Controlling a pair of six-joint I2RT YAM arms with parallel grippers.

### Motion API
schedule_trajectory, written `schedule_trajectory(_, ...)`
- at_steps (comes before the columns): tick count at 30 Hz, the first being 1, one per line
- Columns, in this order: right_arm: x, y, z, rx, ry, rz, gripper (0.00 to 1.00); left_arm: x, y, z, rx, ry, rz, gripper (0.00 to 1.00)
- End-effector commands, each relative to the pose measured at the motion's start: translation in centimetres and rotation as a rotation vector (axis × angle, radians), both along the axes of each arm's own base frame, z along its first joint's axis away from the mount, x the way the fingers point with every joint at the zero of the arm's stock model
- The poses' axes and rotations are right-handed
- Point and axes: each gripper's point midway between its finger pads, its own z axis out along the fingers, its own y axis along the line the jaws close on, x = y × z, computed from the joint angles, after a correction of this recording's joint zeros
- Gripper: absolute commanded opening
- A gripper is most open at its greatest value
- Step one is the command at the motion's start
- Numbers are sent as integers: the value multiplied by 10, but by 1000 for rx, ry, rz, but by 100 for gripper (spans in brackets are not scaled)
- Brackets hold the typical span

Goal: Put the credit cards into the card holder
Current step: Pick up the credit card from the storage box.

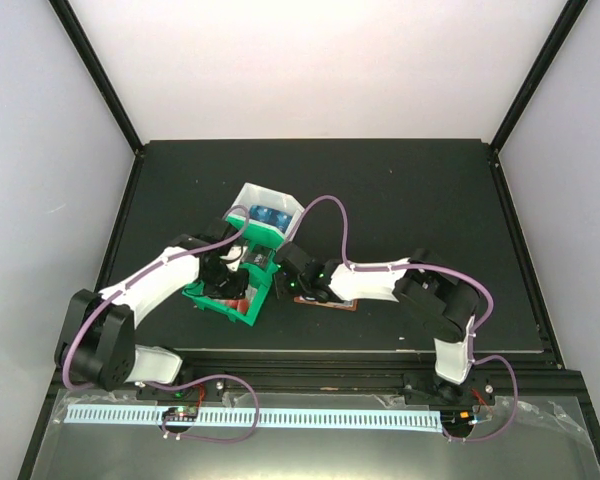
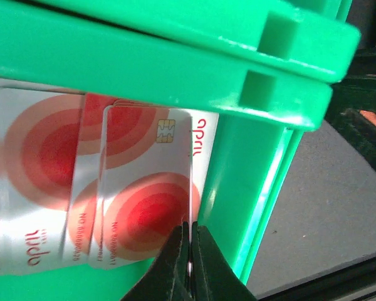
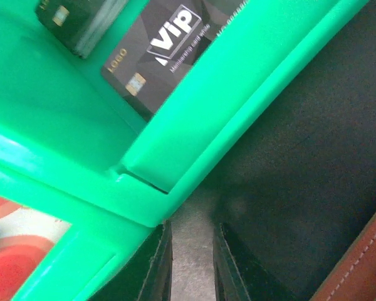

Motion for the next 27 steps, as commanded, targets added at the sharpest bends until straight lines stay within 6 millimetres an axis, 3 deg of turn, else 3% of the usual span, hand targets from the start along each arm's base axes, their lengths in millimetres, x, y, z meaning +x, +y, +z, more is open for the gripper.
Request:
schedule_trajectory(1,6,9,46,109,-63,-15,22,7,12,23,56,-75,11,2)
schedule_trajectory(3,4,10,62,141,-73,-7,22,8,15,26,74,-79,19,2)
schedule_trajectory(11,-15,7,118,303,-86,41,25,10,20,85,37,-239,36,2)
schedule_trajectory(16,-32,-7,150,429,-83,83,31,5,-17,148,-235,-406,-64,1)
schedule_trajectory(22,-42,-44,199,588,-151,80,57,-2,-67,229,-633,-593,-225,2)
schedule_trajectory(27,-43,-68,230,673,-194,49,60,-21,-97,275,-948,-567,-346,2)
